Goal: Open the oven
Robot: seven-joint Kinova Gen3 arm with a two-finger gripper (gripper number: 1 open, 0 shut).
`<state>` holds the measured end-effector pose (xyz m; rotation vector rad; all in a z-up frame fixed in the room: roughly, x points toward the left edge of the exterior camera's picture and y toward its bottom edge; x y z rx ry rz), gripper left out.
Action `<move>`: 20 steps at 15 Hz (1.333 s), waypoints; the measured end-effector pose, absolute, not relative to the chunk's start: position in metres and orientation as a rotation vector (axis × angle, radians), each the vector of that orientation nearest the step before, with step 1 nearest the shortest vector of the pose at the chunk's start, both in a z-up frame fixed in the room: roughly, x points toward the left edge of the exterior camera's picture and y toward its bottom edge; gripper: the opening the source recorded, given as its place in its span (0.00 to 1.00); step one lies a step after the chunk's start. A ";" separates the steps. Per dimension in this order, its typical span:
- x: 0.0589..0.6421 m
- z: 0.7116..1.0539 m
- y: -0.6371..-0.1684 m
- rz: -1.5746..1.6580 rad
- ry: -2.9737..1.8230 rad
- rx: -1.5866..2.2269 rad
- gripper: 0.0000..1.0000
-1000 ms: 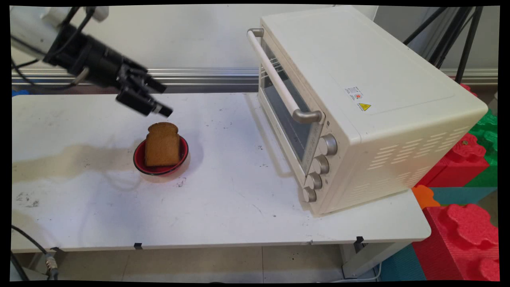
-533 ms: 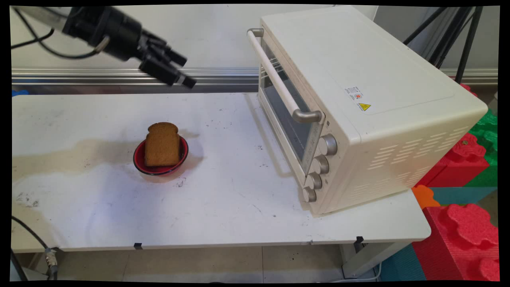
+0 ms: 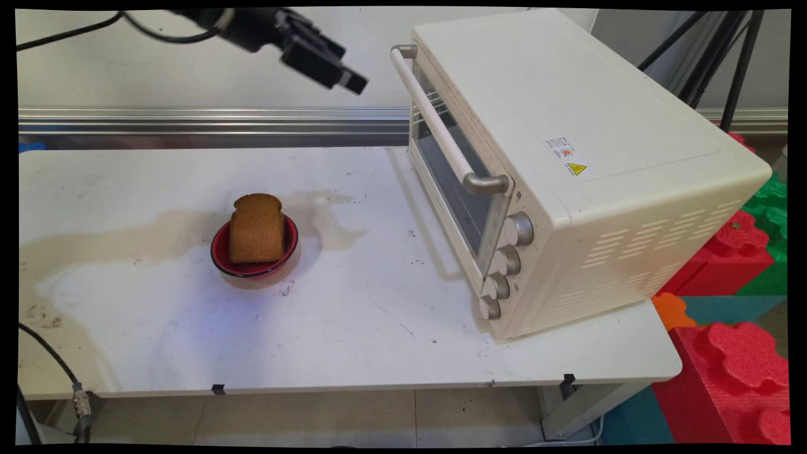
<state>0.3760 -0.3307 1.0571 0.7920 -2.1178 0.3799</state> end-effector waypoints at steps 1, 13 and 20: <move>0.368 1.059 -0.336 0.381 -2.109 0.791 1.00; 0.298 1.049 -0.380 0.373 -2.112 0.785 1.00; 0.286 1.043 -0.384 0.365 -2.135 0.786 0.00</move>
